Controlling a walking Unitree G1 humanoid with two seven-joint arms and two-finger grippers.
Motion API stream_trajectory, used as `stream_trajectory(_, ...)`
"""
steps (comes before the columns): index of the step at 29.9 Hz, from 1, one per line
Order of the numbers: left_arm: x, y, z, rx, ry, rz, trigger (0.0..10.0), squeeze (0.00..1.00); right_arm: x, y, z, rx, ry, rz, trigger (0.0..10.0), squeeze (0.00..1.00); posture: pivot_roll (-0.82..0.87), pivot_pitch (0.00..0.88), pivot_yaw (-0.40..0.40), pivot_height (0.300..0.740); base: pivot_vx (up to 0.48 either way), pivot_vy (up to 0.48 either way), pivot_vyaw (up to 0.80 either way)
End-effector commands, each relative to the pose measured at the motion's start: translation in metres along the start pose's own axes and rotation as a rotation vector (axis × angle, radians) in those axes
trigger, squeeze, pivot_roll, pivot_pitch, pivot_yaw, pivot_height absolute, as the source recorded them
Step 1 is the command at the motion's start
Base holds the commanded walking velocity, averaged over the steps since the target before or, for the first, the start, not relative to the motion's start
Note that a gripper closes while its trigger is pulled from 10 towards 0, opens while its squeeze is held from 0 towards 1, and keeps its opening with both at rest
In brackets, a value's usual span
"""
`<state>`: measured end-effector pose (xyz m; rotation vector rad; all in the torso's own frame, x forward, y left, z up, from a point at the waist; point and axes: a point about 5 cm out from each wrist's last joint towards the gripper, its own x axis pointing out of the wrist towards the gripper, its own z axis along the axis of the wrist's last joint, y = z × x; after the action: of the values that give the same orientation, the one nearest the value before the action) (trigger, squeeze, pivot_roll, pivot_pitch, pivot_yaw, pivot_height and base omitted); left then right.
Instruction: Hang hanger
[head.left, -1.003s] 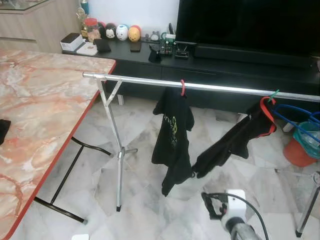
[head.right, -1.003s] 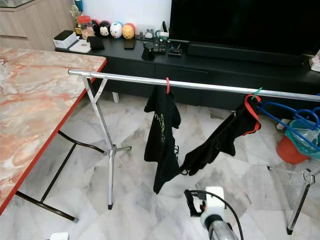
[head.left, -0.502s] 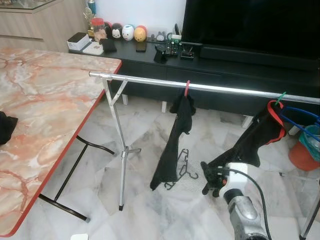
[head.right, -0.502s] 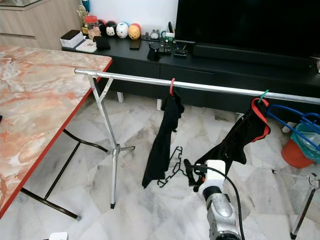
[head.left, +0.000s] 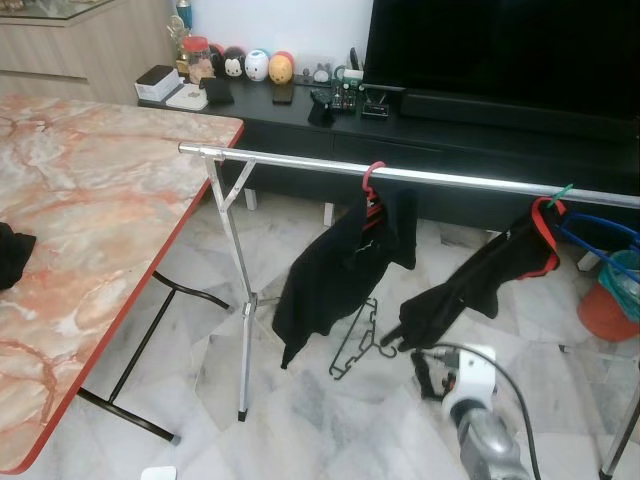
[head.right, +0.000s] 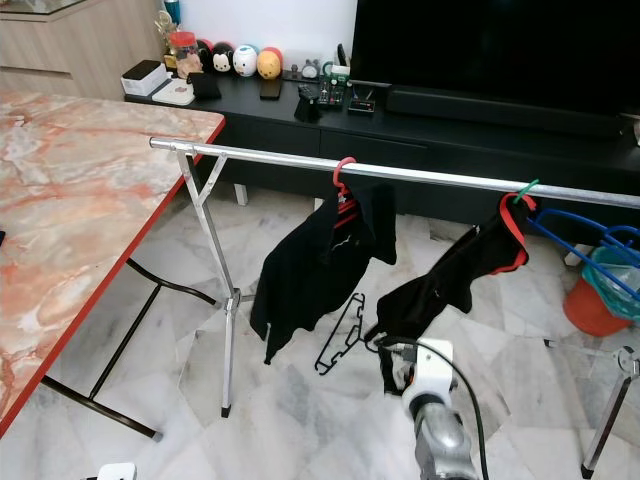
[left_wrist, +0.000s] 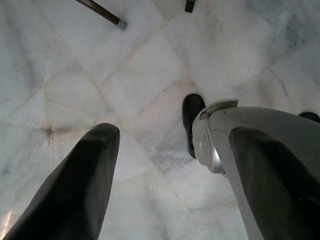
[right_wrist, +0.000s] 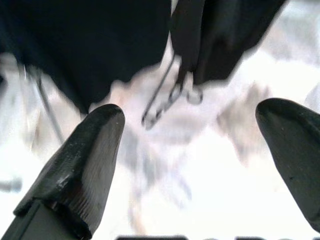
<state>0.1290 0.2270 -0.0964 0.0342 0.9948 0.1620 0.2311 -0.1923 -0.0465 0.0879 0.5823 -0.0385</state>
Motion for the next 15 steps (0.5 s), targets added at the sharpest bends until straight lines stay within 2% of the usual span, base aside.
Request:
stream_trajectory(1, -0.001, -0.001, -0.004, -0.005, 0.019, -0.006, 10.0, 0.00, -0.006, 0.001, -0.020, -0.022, 0.094, 0.004, 10.0, 0.00, -0.02, 0.018, -0.021, 0.740, 0.000, 0.000, 0.00)
stream_trajectory(3, -0.001, -0.001, -0.004, -0.005, 0.021, -0.008, 10.0, 0.00, -0.021, -0.002, -0.052, -0.038, 0.240, -0.011, 10.0, 0.00, -0.03, 0.017, -0.021, 0.740, 0.000, 0.000, 0.00)
stream_trajectory(4, -0.001, -0.001, -0.004, -0.005, 0.021, -0.008, 10.0, 0.00, -0.021, -0.002, -0.052, -0.038, 0.240, -0.011, 10.0, 0.00, -0.03, 0.017, -0.021, 0.740, 0.000, 0.000, 0.00)
stream_trajectory(5, -0.001, -0.001, -0.004, -0.004, 0.022, -0.009, 10.0, 0.00, -0.028, -0.005, -0.067, -0.033, 0.310, -0.042, 10.0, 0.00, -0.02, 0.016, -0.020, 0.740, 0.000, 0.000, 0.00)
stream_trajectory(6, -0.001, -0.001, -0.004, -0.004, 0.022, -0.009, 10.0, 0.00, -0.028, -0.005, -0.067, -0.033, 0.310, -0.042, 10.0, 0.00, -0.02, 0.016, -0.020, 0.740, 0.000, 0.000, 0.00)
stream_trajectory(8, -0.001, -0.001, -0.004, -0.005, 0.022, -0.008, 10.0, 0.00, -0.039, -0.006, -0.084, -0.046, 0.387, -0.050, 10.0, 0.00, -0.02, 0.015, -0.018, 0.740, 0.000, 0.000, 0.00)
stream_trajectory(10, -0.001, -0.001, -0.004, -0.003, 0.022, -0.007, 10.0, 0.00, -0.043, -0.007, -0.090, -0.007, 0.406, -0.084, 10.0, 0.00, -0.02, 0.013, -0.013, 0.740, 0.000, 0.000, 0.00)
stream_trajectory(12, -0.001, 0.000, -0.004, 0.005, 0.022, -0.008, 10.0, 0.00, -0.044, -0.009, -0.090, 0.068, 0.392, -0.132, 10.0, 0.00, -0.01, 0.011, -0.010, 0.740, 0.000, 0.000, 0.00)
stream_trajectory(15, -0.001, 0.000, -0.004, 0.007, 0.023, -0.007, 10.0, 0.00, -0.040, -0.010, -0.084, 0.089, 0.369, -0.133, 10.0, 0.00, -0.02, 0.008, -0.009, 0.740, 0.000, 0.000, 0.00)
